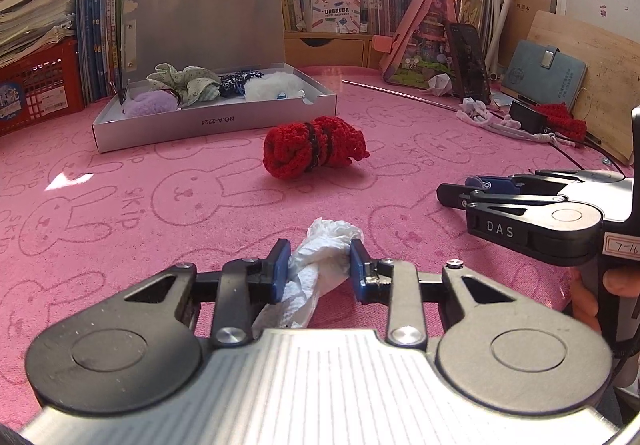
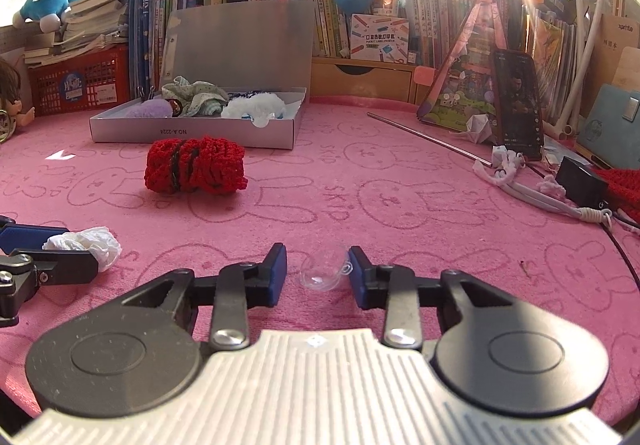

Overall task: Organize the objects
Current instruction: 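Close the left gripper on the white plastic bag while the right gripper closes on the clear cup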

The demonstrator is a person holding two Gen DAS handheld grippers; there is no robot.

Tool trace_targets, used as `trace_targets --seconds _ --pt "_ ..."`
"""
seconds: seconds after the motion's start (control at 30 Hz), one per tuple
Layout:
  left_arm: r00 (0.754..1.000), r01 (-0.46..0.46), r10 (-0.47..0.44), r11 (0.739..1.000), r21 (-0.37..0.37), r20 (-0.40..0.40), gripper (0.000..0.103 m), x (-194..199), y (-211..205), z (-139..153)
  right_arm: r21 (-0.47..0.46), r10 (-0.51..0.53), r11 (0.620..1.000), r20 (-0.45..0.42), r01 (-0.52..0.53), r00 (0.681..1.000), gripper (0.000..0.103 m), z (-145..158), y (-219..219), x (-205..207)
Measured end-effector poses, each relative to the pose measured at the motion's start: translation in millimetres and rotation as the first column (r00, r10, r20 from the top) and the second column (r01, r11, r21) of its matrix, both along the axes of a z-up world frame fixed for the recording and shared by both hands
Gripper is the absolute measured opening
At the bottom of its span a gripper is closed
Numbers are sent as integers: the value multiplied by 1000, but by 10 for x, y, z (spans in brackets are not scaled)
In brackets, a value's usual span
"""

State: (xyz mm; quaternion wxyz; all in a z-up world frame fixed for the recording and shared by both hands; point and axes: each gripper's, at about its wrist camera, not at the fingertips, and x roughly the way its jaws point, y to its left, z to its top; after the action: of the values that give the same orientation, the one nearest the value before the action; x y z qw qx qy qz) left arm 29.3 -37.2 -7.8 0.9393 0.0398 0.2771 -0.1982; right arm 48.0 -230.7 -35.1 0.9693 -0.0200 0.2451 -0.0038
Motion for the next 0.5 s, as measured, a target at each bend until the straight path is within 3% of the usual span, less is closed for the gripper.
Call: trace_targets --seconds 0.13,0.5 --pt "1000 -13 13 1000 -18 -11 37 46 -10 5 -9 10 1000 1 -10 1000 31 3 37 -2" --pt "999 -35 34 999 -32 -4 37 65 20 45 78 46 996 -4 -46 999 31 48 29 -8"
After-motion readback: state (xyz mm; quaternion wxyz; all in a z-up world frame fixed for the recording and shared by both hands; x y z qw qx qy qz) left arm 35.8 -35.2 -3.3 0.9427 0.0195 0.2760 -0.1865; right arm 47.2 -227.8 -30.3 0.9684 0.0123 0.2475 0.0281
